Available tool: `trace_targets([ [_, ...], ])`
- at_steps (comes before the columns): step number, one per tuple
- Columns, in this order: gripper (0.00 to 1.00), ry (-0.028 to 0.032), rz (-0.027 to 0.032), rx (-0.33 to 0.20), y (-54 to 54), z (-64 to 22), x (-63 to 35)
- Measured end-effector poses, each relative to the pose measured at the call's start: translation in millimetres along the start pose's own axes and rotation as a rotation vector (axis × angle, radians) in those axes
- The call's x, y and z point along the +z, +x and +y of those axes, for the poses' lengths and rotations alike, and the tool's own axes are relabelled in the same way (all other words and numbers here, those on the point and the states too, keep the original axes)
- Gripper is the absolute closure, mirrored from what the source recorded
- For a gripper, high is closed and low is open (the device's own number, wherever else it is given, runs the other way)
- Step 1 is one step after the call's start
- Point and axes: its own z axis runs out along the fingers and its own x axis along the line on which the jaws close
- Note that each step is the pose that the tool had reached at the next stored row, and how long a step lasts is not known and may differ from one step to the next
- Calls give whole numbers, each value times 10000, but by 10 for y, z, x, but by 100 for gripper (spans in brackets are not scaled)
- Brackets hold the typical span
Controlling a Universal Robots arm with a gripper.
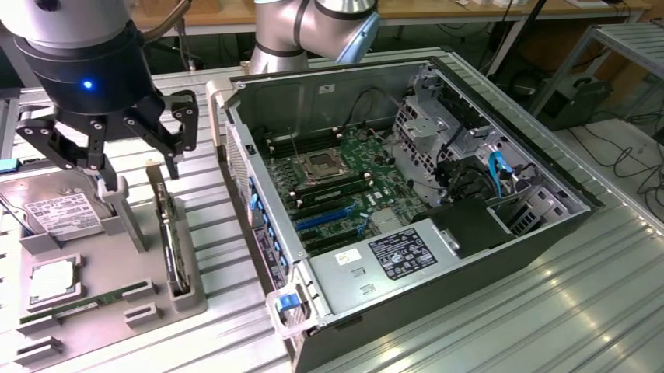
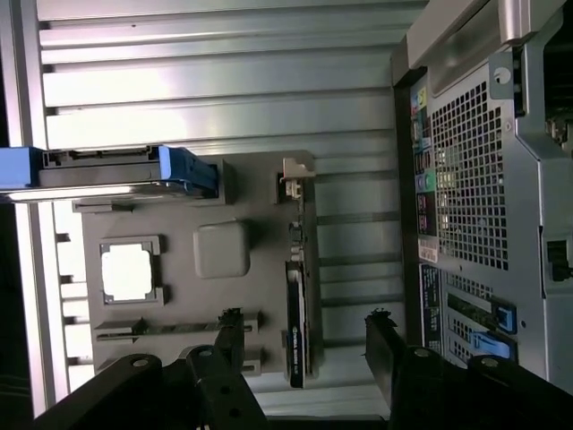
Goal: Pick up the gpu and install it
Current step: 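Pick up the gpu and move the gpu toward the slot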
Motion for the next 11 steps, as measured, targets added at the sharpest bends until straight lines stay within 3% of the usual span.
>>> trace_targets([
  [11, 34, -1, -1, 1, 2, -34, 153],
])
